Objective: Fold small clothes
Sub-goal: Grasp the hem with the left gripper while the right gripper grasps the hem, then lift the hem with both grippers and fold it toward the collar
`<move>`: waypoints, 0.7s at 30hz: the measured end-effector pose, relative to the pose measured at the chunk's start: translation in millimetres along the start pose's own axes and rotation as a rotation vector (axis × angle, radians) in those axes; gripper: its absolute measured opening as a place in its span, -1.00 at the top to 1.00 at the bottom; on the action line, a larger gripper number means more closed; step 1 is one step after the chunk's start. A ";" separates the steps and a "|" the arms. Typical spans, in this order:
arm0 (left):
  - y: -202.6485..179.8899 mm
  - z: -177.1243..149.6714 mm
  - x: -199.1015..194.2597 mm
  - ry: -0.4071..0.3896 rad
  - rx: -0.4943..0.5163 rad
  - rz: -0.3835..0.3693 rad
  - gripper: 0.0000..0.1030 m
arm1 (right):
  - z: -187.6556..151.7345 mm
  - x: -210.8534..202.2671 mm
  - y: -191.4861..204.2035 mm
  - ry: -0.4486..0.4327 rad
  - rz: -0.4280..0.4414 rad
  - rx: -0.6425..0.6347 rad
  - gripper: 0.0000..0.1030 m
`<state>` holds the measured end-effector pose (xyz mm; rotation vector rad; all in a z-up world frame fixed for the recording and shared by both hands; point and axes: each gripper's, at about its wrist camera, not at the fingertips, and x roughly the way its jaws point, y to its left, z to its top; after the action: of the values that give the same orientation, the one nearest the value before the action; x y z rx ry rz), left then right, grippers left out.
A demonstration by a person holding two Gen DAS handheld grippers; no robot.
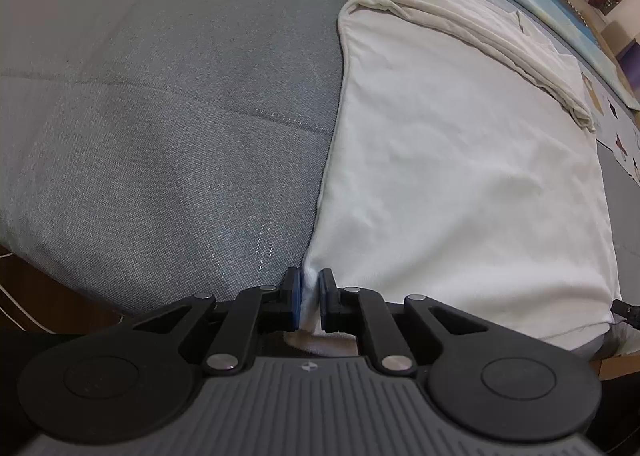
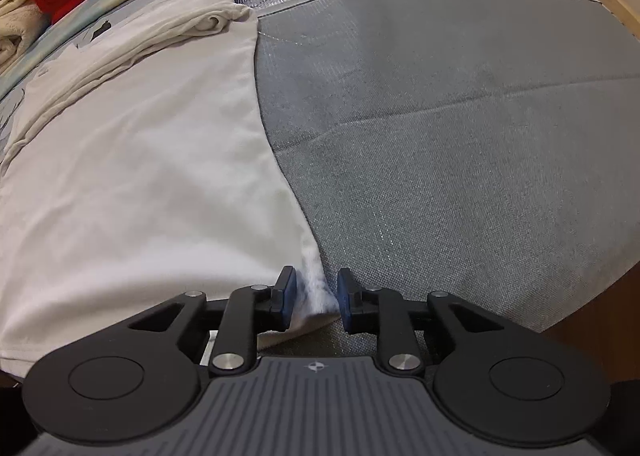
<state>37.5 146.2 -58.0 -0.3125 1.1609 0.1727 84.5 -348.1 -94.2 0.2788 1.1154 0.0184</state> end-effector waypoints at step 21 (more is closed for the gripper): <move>-17.4 -4.7 -21.9 -0.145 0.104 0.041 0.88 | -3.1 -16.0 7.6 -0.053 0.038 -0.074 0.85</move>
<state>29.9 128.8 -36.9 -0.1810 1.0290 0.1677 75.6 -342.5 -79.6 0.2330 1.0543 0.0851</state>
